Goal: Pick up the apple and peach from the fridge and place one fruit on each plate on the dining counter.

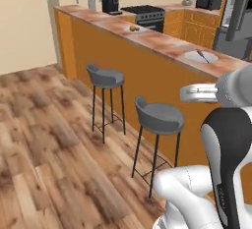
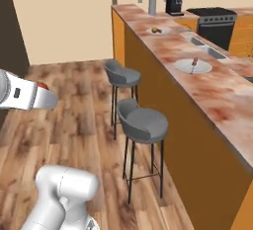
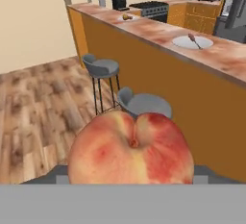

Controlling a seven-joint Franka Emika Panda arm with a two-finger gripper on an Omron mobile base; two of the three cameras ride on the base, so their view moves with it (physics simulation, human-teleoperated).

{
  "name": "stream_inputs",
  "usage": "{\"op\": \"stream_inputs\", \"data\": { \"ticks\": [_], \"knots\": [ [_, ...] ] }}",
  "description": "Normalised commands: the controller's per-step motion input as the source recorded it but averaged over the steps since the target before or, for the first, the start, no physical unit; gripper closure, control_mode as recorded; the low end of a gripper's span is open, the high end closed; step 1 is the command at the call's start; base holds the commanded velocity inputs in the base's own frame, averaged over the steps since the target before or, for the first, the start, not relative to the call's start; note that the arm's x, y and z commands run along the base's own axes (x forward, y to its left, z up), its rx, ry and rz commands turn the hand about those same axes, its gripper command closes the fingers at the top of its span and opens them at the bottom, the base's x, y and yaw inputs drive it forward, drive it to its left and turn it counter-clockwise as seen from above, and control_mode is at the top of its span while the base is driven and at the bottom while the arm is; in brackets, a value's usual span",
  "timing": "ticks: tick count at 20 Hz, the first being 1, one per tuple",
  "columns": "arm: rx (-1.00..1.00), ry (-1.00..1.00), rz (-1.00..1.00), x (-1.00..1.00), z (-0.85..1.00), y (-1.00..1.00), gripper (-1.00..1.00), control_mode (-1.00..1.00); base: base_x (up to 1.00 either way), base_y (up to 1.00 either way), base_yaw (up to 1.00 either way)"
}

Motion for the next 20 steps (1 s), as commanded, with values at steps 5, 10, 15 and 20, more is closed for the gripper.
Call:
{"op": "stream_inputs", "data": {
  "ticks": [5,10,15,20],
  "knots": [
    [0.0,0.0,0.0,0.0,0.0,0.0,1.0,1.0,1.0,0.68,-0.58],
    [0.0,0.0,0.0,0.0,0.0,0.0,1.0,1.0,1.0,0.67,-0.6],
    [0.0,0.0,0.0,0.0,0.0,0.0,1.0,1.0,0.95,0.7,-0.61],
    [0.0,0.0,0.0,0.0,0.0,0.0,1.0,1.0,0.85,0.66,-0.63]
  ]
}}
